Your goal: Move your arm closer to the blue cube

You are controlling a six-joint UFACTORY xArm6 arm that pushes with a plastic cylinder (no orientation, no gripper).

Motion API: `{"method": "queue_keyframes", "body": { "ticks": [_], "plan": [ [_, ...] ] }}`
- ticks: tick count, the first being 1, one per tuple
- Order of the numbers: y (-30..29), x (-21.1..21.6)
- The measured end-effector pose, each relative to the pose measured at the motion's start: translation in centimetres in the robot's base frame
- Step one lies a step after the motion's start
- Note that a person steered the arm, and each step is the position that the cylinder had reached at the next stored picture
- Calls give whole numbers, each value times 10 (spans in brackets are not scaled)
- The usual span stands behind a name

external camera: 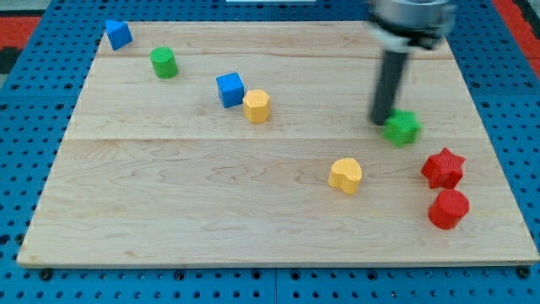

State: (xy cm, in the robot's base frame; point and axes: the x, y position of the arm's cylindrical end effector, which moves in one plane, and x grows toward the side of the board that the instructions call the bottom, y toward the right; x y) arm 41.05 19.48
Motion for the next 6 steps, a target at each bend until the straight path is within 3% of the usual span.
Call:
{"method": "queue_keyframes", "body": {
  "ticks": [1,3,4,5,6],
  "plan": [
    [3,0],
    [-117,-1],
    [-207,26],
    [-337,-5],
    [-327,-58]
  ]
}}
